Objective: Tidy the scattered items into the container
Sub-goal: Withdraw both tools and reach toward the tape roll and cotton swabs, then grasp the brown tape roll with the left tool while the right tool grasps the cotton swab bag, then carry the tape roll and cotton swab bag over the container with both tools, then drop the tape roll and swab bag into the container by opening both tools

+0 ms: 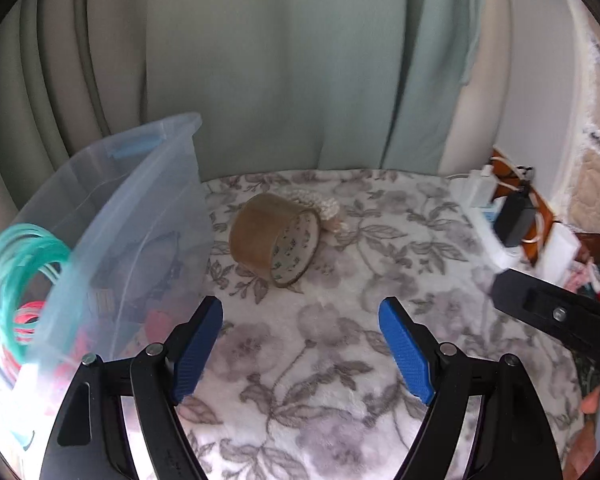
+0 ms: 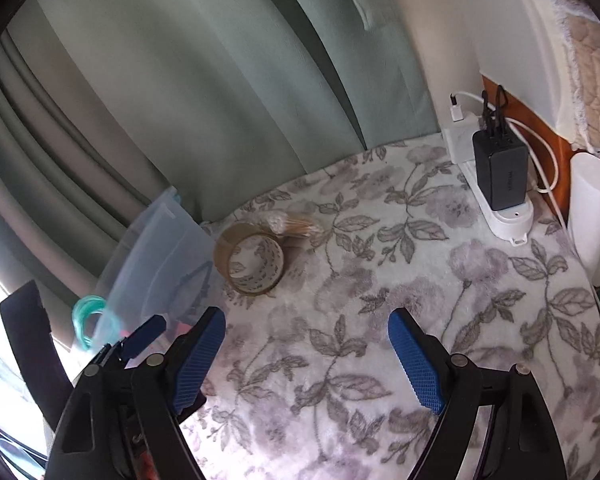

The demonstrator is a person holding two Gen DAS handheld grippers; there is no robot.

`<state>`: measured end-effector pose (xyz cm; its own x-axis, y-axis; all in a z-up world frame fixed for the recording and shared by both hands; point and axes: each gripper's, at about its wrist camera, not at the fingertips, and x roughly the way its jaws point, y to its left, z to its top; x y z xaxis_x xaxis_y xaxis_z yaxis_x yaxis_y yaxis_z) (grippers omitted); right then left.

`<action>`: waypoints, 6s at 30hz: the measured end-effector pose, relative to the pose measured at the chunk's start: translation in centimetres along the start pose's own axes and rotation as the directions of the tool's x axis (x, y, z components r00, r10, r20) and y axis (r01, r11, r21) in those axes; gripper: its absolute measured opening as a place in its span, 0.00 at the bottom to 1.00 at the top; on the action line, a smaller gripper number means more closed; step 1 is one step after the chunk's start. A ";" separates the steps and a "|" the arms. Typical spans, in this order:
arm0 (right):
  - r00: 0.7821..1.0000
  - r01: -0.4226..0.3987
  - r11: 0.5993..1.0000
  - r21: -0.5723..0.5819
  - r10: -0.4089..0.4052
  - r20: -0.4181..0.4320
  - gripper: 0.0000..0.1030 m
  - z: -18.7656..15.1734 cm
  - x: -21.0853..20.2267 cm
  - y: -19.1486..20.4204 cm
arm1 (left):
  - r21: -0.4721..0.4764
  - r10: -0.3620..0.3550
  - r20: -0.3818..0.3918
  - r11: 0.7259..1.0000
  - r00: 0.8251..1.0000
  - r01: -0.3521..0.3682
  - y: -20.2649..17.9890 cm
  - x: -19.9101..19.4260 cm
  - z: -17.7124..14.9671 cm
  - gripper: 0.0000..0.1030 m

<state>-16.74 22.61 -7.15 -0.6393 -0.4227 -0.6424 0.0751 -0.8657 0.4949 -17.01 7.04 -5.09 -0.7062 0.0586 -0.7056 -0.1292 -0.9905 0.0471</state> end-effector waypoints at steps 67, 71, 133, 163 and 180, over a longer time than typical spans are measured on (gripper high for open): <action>0.991 -0.021 0.971 0.240 0.052 -0.126 0.56 -1.6 8.8 -1.7 | -0.135 -0.042 -0.163 0.991 0.986 0.019 4.4 4.6 -6.3 0.27; 0.992 -0.036 0.970 0.239 0.064 -0.109 0.56 -2.7 6.6 -0.9 | -0.126 -0.041 -0.167 0.992 0.985 0.019 4.5 2.8 -6.8 0.16; 0.980 -0.168 0.903 -0.396 0.197 0.033 0.56 -2.7 -2.5 25.8 | -0.583 0.145 0.270 0.812 0.952 0.042 24.8 -15.8 -3.0 0.12; 0.996 -0.075 0.898 -0.434 0.045 -0.080 0.59 -0.2 10.7 26.2 | -0.551 0.127 0.168 0.834 0.978 -0.013 23.4 -4.5 1.8 0.14; 0.994 -0.081 0.891 -0.447 0.037 -0.106 0.67 -0.3 10.2 26.7 | -0.529 0.119 0.142 0.848 0.983 -0.026 21.5 -2.5 4.0 0.47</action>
<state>-21.09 -4.89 -0.65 -0.5512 -0.4807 -0.6820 0.4612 -0.8567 0.2311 -20.81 -13.95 0.47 -0.8084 -0.0430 -0.5871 0.2774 -0.9075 -0.3154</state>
